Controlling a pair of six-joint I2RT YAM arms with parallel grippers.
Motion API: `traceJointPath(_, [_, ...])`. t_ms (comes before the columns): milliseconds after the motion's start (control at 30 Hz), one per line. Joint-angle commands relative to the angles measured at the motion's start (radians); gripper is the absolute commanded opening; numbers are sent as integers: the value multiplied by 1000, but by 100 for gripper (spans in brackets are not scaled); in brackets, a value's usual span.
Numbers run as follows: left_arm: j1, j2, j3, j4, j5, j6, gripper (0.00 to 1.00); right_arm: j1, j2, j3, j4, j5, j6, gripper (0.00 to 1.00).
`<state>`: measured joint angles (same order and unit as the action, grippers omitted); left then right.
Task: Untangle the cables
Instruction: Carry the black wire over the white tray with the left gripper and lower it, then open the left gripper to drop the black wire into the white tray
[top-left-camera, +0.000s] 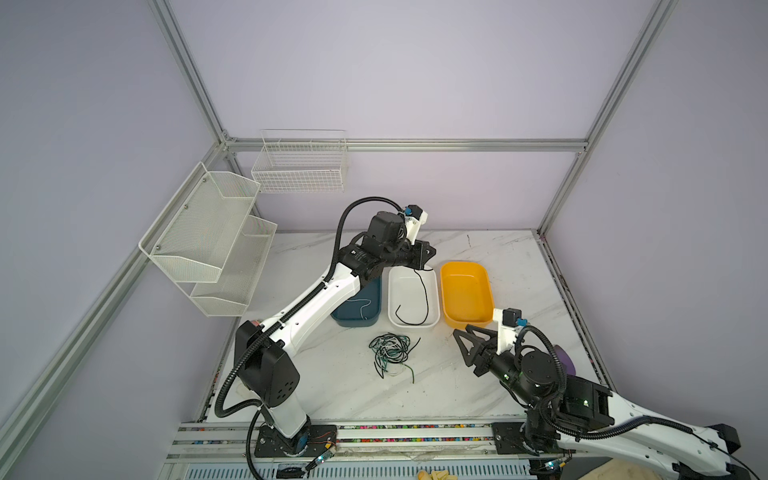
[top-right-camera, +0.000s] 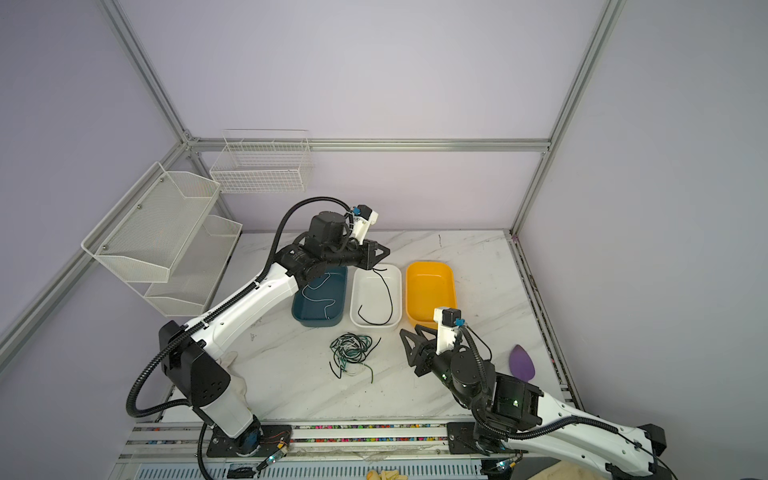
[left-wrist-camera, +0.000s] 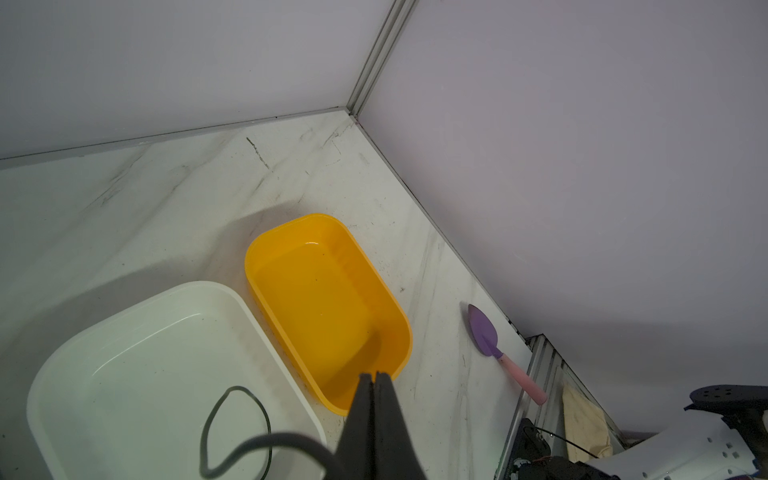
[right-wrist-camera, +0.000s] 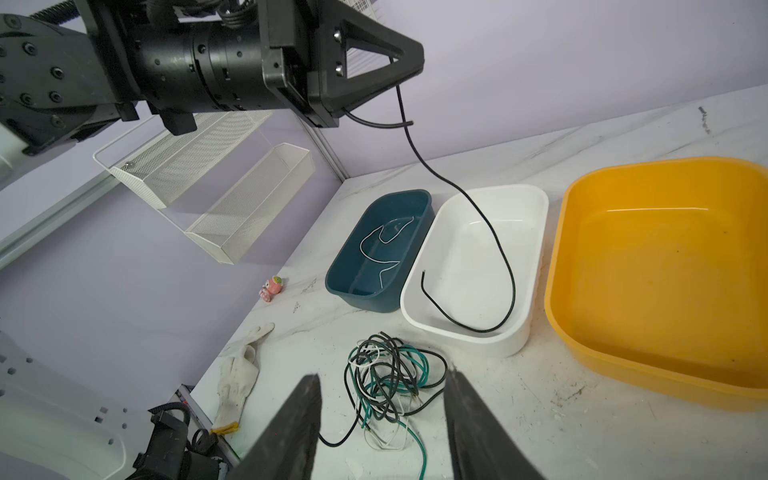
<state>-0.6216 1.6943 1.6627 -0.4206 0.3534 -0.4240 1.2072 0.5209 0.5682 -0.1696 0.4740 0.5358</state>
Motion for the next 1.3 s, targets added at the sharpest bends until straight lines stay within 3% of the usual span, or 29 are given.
traceJointPath(0, [8, -15, -82, 85, -29, 9, 0, 4, 8, 16, 23, -10, -10, 51])
traceJointPath(333, [5, 96, -189, 33, -100, -39, 0, 5, 36, 29, 21, -11, -7, 52])
traceJointPath(533, [-4, 187, -176, -31, -91, -52, 0, 3, 44, 26, 26, -18, -10, 52])
traceJointPath(1000, [-42, 292, -109, -152, -196, -18, 0, 5, 63, 15, 35, -35, -7, 52])
traceJointPath(1267, [-45, 285, -44, -207, -235, 8, 21, 5, 72, 11, 43, -41, -6, 53])
